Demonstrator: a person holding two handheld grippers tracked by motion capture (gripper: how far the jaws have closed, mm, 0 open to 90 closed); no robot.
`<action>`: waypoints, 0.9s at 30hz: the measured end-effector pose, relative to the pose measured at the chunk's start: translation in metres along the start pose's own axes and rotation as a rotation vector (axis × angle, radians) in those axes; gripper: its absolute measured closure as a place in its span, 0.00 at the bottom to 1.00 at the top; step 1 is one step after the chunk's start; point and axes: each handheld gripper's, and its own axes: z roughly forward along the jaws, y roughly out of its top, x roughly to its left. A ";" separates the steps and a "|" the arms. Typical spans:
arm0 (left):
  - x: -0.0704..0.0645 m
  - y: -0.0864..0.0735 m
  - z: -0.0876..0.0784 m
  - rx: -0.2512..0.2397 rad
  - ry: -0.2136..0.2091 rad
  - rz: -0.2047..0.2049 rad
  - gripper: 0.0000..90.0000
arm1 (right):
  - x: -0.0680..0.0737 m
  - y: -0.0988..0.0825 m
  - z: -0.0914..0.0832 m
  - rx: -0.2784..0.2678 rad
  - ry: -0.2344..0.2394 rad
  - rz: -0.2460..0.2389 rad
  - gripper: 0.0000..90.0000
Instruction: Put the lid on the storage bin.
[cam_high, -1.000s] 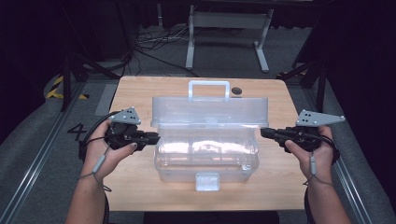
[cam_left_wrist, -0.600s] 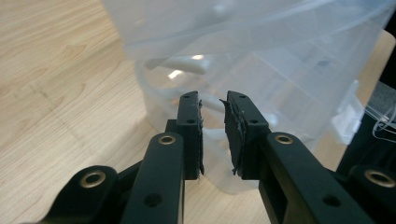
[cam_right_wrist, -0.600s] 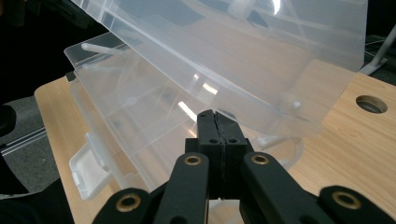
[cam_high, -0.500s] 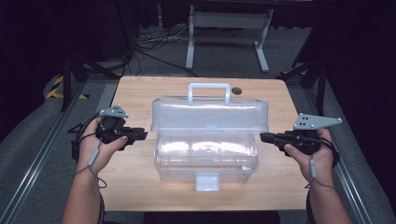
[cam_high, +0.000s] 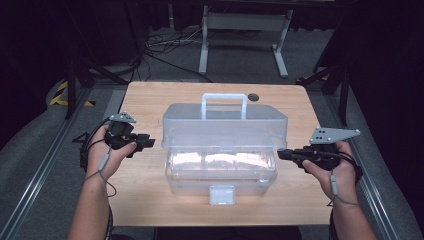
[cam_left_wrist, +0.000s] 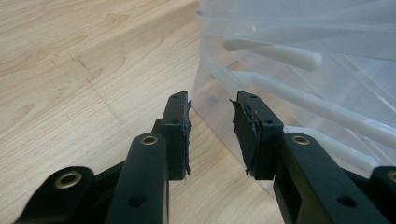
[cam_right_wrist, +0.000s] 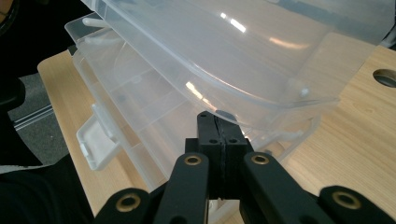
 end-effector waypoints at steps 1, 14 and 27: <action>0.000 0.000 0.000 0.000 0.000 0.000 0.72 | 0.000 0.000 0.000 0.005 0.002 0.001 1.00; 0.016 -0.009 0.011 0.003 0.010 -0.017 0.65 | 0.003 -0.003 0.002 0.074 0.025 0.001 1.00; 0.024 -0.014 0.017 0.028 0.022 -0.030 0.61 | 0.004 -0.003 0.004 0.137 0.045 0.002 1.00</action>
